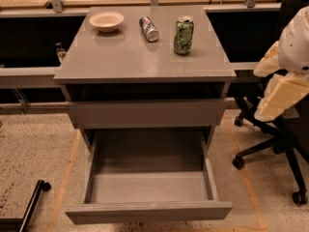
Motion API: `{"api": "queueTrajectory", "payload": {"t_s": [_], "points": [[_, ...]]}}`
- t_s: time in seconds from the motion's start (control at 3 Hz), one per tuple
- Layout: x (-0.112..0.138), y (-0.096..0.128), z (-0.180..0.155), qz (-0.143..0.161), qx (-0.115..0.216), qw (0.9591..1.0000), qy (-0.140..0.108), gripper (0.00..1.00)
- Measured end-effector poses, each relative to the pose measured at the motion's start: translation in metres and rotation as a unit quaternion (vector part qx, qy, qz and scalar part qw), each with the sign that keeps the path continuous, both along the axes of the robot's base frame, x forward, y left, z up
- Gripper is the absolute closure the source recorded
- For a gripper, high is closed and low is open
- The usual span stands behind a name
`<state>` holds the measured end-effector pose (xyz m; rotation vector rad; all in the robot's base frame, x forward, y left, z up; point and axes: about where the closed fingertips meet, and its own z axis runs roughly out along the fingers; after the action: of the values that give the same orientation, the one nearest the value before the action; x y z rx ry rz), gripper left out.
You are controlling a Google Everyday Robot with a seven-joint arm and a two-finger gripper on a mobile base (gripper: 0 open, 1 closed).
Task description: Close middle drawer
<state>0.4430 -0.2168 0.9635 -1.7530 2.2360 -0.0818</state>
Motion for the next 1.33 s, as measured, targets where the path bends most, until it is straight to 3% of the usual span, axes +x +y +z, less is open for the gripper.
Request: {"api": "queueTrajectory", "payload": {"t_s": [0.67,1.0,1.33], "points": [[0.017,-0.020,-0.069,0.003,-0.012,0.9991,0.040,0.81],[0.024,-0.035,-0.106,0.009,-0.020,0.9994,0.026,1.00],[0.030,-0.034,-0.107,0.008,-0.018,0.9997,0.013,1.00]]}}
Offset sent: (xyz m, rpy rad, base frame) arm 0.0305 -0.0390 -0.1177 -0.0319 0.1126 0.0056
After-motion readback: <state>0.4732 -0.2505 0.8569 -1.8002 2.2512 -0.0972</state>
